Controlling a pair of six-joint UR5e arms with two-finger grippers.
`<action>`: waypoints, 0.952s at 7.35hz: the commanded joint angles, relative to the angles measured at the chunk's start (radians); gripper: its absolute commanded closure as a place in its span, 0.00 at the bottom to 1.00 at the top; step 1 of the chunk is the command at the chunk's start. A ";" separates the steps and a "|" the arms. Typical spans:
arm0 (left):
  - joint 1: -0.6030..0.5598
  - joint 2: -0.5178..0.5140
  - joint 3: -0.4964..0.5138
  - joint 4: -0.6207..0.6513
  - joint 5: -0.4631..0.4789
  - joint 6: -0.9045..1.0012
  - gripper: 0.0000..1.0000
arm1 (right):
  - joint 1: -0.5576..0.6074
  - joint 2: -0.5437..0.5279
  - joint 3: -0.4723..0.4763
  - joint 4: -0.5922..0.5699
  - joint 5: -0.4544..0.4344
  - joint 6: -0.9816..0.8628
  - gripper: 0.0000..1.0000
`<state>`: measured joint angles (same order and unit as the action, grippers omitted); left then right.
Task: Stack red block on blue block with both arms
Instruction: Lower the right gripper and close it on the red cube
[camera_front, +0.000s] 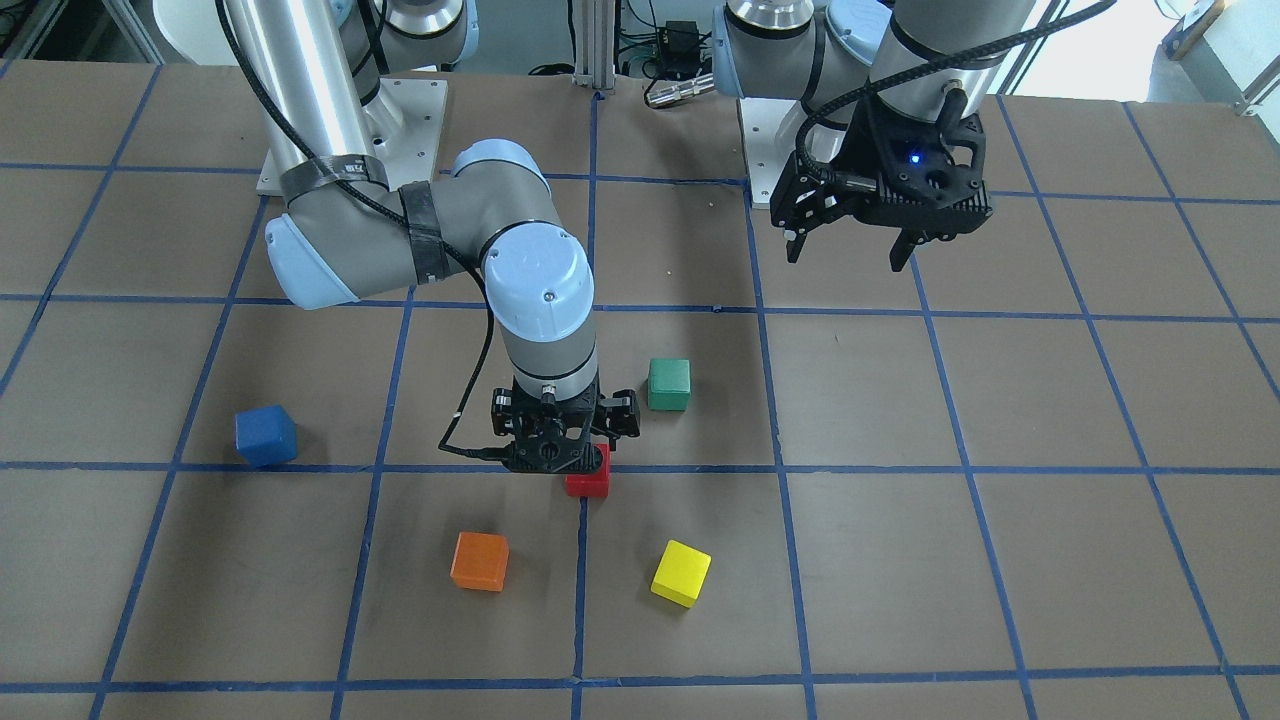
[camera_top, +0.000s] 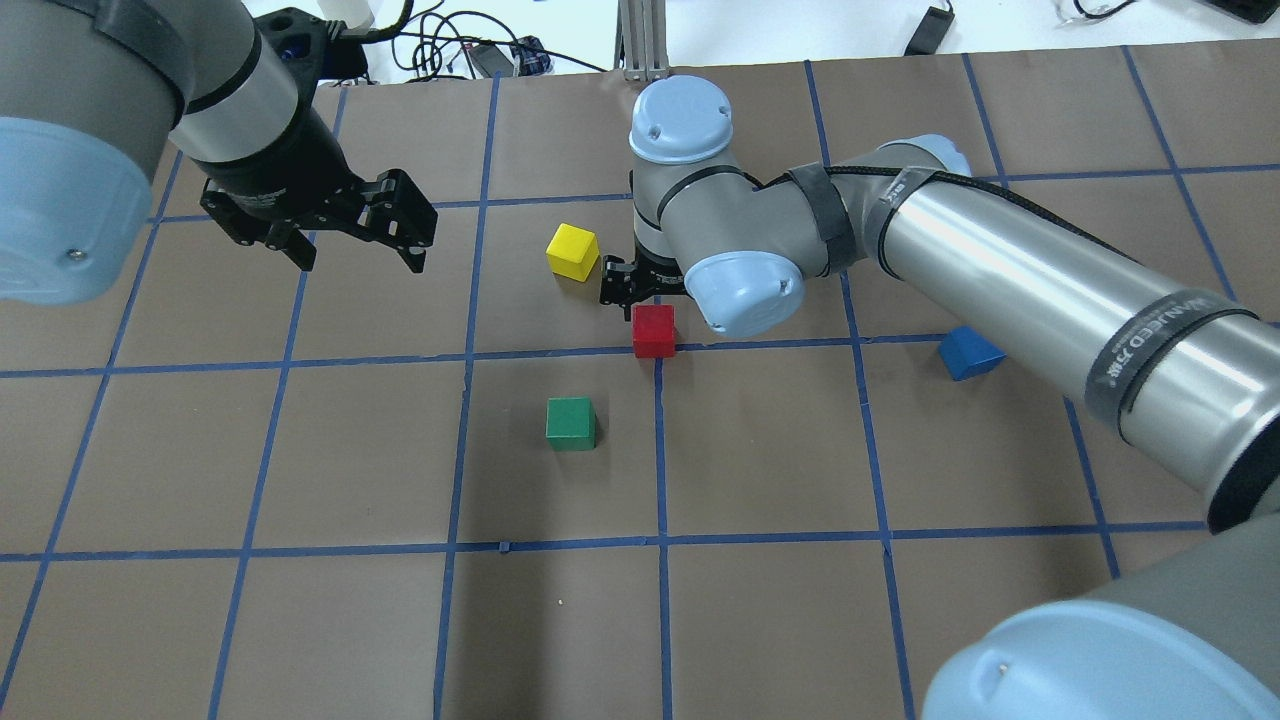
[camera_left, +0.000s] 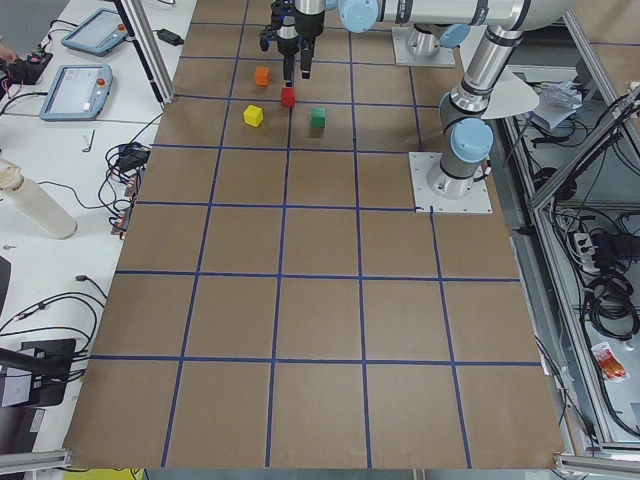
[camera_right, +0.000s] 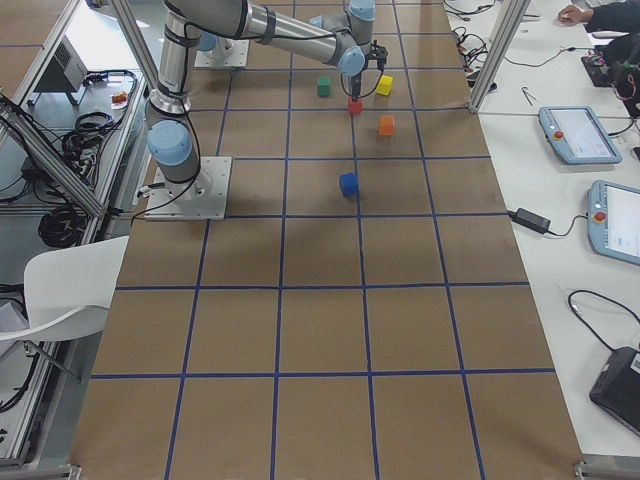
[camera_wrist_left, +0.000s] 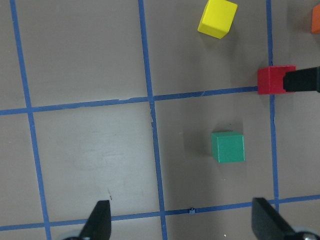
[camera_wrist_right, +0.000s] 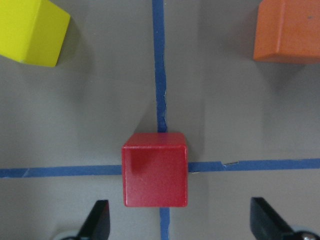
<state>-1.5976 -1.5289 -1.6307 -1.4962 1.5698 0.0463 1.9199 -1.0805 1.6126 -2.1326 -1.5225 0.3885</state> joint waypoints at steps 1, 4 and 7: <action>0.002 -0.007 0.021 -0.013 0.012 0.000 0.00 | 0.001 0.039 0.001 -0.050 0.002 0.000 0.00; 0.002 0.006 0.028 -0.070 0.019 0.000 0.00 | 0.001 0.065 0.000 -0.050 0.013 -0.002 0.00; 0.022 -0.003 0.041 -0.092 0.036 0.000 0.00 | 0.001 0.079 0.003 -0.056 0.051 -0.005 0.00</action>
<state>-1.5807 -1.5265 -1.5959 -1.5807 1.6044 0.0460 1.9205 -1.0112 1.6135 -2.1877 -1.4758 0.3838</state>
